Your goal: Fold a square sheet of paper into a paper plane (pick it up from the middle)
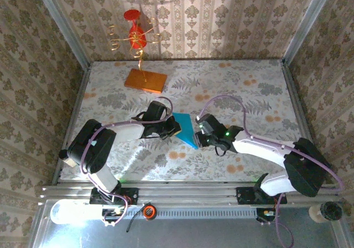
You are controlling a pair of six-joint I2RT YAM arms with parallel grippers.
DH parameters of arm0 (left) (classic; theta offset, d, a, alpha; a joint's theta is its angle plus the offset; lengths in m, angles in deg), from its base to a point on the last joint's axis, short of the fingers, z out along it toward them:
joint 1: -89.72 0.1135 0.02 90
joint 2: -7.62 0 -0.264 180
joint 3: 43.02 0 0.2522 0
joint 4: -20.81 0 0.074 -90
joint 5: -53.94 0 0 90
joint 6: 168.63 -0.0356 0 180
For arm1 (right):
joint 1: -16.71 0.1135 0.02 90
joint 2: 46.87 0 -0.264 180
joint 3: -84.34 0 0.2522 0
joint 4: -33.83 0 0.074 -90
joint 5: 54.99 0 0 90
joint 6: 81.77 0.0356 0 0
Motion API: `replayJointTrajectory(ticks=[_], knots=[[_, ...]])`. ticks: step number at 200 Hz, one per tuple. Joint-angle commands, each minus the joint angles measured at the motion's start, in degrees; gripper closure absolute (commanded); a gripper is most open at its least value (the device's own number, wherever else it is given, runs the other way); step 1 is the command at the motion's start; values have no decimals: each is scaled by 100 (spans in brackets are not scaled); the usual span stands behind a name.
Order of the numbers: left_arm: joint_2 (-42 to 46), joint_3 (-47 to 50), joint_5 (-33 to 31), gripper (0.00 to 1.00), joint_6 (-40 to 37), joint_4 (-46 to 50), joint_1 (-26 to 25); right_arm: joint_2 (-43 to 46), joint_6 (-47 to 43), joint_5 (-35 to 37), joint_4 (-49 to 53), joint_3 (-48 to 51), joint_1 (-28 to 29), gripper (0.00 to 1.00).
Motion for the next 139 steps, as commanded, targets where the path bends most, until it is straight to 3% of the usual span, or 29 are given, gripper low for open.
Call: replayJointTrajectory(ticks=[1,41,89,139], knots=[[133,-164,-107,99,26,147,-27,-355,-343,524,165,-213,368,51],[91,-212,20,99,208,49,-34,-1015,-369,803,107,-599,784,50],[88,-222,103,100,282,25,-25,-1460,-422,988,-67,-862,817,51],[91,-202,138,100,323,-30,-18,-1783,-319,1093,-224,-929,814,57]])
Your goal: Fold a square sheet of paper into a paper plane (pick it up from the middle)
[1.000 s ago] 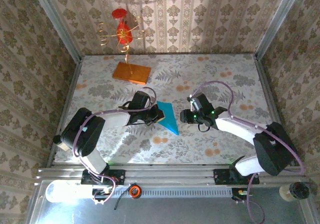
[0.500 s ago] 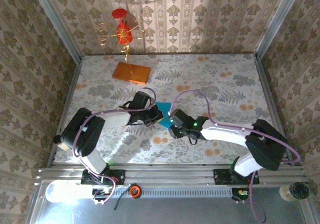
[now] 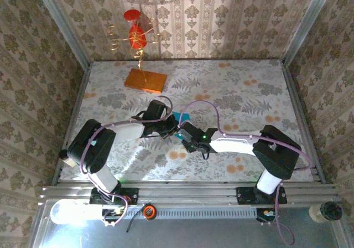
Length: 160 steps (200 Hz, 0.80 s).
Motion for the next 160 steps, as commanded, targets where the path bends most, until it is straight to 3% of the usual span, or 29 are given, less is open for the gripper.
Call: replayJointTrajectory(ticks=[1,160], knots=[[87,-113,99,100,100,-15,-20,-165,29,284,-112,-114,14,58],[24,-78,124,100,111,-40,-38,-280,150,518,-293,-154,22,65]])
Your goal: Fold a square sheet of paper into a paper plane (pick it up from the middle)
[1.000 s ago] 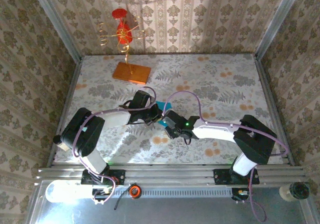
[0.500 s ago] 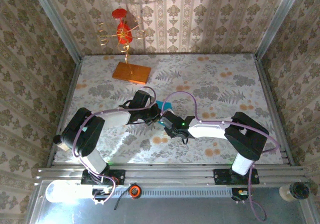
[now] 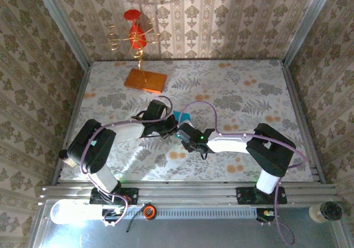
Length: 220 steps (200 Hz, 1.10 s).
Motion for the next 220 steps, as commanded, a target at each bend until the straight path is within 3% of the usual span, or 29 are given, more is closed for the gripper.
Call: replayJointTrajectory(ticks=[1,128,189,220], knots=[[23,-76,99,100,94,-41,-36,-4,102,237,-37,-148,18,65],[176,-19,74,95,133,-36,42,-69,202,329,20,-68,5,81],[611,124,-129,71,-61,322,456,76,205,43,-196,185,-44,86],[835,410,-343,67,-66,271,705,230,269,-556,-550,430,-171,88]])
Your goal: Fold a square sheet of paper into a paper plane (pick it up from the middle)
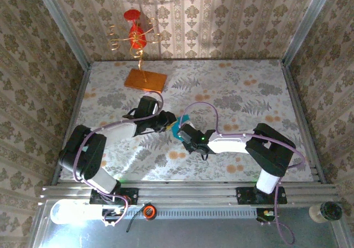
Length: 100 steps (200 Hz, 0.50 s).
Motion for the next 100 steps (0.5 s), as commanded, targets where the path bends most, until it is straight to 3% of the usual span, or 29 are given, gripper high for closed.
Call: replayJointTrajectory(ticks=[1,45,100], knots=[[209,270,-206,66,-72,140,151,225,135,-471,-279,191,-99,88],[342,549,-279,65,32,-217,198,366,250,-1450,-585,390,-370,90],[303,788,-170,65,113,-783,47,330,784,-3435,-1117,712,-1124,92]])
